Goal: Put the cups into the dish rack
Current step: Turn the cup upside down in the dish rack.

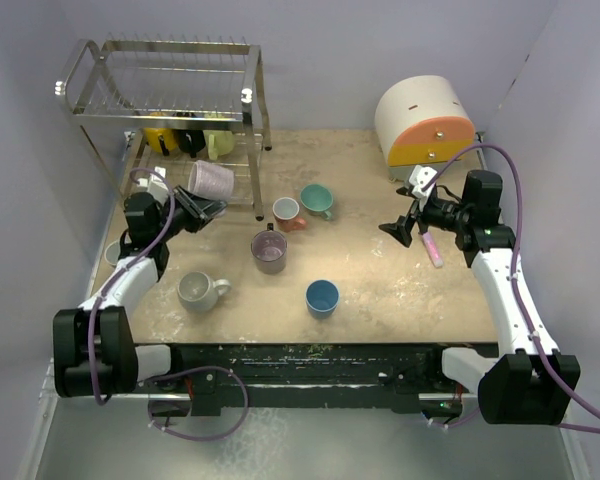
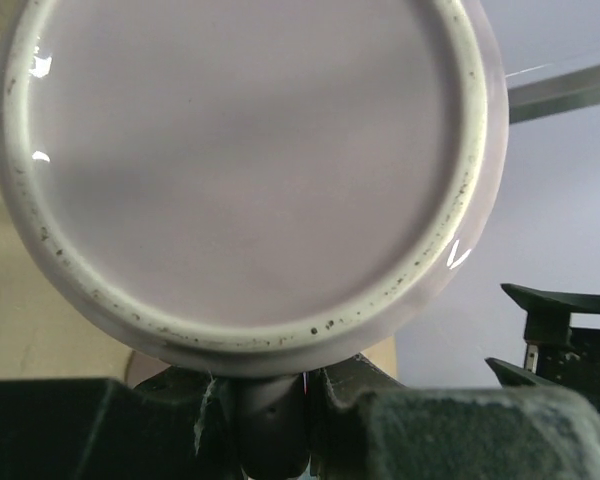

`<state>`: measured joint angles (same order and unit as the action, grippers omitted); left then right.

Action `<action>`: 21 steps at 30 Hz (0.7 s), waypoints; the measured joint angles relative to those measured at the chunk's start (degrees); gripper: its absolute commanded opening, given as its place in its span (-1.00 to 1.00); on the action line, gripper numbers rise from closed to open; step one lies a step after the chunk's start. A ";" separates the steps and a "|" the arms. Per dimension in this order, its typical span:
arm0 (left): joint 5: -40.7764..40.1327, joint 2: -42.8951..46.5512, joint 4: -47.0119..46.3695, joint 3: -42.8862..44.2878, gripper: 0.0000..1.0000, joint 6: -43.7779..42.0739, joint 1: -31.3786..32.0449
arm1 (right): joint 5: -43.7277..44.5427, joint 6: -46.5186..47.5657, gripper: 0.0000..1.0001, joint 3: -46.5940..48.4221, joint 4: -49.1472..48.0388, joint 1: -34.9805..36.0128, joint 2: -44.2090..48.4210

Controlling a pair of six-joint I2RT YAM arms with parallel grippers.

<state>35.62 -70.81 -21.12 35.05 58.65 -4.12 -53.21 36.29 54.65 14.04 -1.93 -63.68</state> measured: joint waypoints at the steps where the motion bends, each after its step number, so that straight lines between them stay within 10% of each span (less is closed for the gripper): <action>1: -0.35 -1.05 -0.79 0.17 -1.00 -0.98 0.00 | 0.04 0.15 0.93 0.00 0.09 0.00 0.00; 21: -2.86 -26.86 -6.97 16.68 -1.00 -20.13 0.00 | 1.25 1.90 0.92 0.00 0.55 -0.02 -0.46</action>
<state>32.75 -97.67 -28.10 51.72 38.52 -4.12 -51.96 38.20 54.65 14.59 -1.96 -64.14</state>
